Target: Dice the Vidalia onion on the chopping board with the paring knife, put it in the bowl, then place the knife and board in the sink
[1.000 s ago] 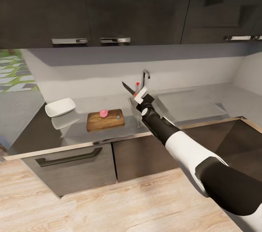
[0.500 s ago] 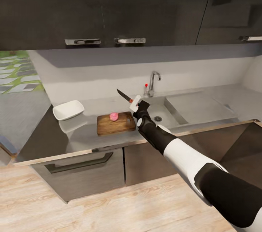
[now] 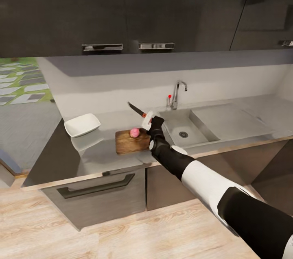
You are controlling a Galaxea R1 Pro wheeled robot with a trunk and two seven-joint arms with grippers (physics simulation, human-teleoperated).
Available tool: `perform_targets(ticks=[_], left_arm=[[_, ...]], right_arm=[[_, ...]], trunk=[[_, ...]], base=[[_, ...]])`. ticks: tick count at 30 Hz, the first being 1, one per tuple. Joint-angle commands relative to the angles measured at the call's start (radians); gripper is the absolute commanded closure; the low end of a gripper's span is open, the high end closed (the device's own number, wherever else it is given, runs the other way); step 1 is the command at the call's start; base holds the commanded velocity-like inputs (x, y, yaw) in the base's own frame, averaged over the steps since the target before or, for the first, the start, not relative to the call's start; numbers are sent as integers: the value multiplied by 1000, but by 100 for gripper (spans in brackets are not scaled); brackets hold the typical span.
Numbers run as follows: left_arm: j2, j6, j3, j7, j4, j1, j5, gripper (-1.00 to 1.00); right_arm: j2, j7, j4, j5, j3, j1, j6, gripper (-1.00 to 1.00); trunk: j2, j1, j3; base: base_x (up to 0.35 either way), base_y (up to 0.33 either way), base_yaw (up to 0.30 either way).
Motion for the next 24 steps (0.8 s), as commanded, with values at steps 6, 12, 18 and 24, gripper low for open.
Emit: perform_targets(ticks=[6, 12, 18, 24], left_arm=[[0, -1, -2, 3, -2, 1, 3, -100], [0, -1, -2, 3, -1, 1, 3, -100], [0, -1, -2, 4, -1, 1, 2, -100], [0, -1, -2, 3, -1, 1, 3, -100]], right_arm=[[0, -26, -2, 7, 26, 30, 24, 100], [0, -62, -2, 7, 28, 79, 25, 100], [0, -104, -2, 7, 29, 107, 25, 100], [0, -108, -2, 7, 29, 110, 25, 100]], trunk=[[-2, 1, -2], [-2, 1, -2], [-2, 1, -2], [-2, 1, -2]], base=[[2, 3, 0], [0, 0, 0], [0, 0, 0], [0, 0, 0]])
